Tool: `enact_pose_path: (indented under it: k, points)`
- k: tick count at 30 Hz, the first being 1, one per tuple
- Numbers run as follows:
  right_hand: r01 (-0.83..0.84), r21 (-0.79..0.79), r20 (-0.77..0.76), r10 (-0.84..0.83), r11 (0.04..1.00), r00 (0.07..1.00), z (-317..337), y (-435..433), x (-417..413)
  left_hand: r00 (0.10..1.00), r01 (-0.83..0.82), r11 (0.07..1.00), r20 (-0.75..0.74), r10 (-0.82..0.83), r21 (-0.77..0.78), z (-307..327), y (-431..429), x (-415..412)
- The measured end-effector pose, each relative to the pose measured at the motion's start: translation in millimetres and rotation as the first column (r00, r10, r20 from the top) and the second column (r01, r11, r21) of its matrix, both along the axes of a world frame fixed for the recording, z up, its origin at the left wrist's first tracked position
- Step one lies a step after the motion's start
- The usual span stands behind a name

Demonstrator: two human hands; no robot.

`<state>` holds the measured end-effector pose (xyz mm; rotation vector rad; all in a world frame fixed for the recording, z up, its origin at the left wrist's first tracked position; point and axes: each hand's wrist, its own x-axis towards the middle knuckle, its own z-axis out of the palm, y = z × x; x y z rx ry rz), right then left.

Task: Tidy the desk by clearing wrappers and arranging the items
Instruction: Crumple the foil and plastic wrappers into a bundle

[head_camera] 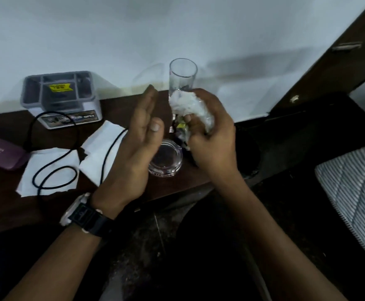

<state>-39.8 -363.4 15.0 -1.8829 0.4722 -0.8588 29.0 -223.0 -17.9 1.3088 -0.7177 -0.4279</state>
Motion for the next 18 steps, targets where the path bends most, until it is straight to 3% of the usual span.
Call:
enact_pose_path:
  k: [5, 10, 14, 18]
  points:
    - [0.234, 0.015, -0.069, -0.233, 0.972, 0.970, -15, -85, -50, 0.985, -0.031, 0.976, 0.172, -0.006, 0.215, -1, -45, -24]
    - [0.322, 0.007, -0.158, -0.317, 0.947, 0.935, -63, -162, -81, 0.944, -0.109, 0.945, 0.329, 0.001, 0.308, -27, -95, -39]
    - [0.293, -0.020, -0.358, -0.281, 0.956, 0.891, -128, -206, -74, 0.954, -0.102, 0.935, 0.298, -0.004, 0.340, -45, -122, -45]
    - [0.156, -0.061, -0.562, -0.163, 0.986, 0.811, -200, -238, -49, 0.953, -0.134, 0.948, 0.301, 0.043, 0.290, -55, -139, -52]
